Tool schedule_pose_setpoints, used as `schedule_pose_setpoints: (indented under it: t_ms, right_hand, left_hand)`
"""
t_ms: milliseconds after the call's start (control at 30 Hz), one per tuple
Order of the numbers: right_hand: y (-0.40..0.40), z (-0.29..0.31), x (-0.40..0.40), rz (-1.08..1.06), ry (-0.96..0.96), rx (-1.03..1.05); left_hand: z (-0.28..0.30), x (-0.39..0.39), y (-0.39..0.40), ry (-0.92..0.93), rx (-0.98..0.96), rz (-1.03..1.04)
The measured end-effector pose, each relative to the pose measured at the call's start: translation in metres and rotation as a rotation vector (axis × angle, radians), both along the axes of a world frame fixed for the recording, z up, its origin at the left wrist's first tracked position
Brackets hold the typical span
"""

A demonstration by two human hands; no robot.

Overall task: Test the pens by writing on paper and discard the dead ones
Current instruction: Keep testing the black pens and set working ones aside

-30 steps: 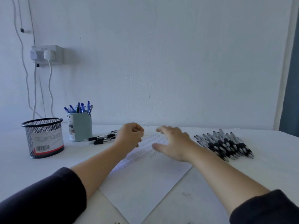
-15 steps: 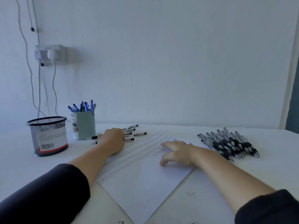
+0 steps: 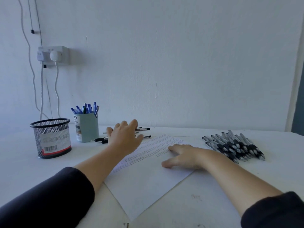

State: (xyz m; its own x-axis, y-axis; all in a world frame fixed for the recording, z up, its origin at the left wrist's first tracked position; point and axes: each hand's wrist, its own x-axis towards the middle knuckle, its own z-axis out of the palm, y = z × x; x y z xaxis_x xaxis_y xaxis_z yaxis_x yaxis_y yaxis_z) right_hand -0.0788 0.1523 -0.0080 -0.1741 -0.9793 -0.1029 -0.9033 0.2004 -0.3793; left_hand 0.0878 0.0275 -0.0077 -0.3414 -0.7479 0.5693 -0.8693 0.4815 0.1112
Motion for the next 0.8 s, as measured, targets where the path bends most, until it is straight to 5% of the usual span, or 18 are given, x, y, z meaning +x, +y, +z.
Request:
schedule_pose_setpoints:
  t_ms: [800]
  right_hand:
    - [-0.003, -0.002, -0.004, -0.033, 0.033, 0.014]
  left_hand:
    - [0.005, -0.007, 0.020, 0.015, -0.084, -0.098]
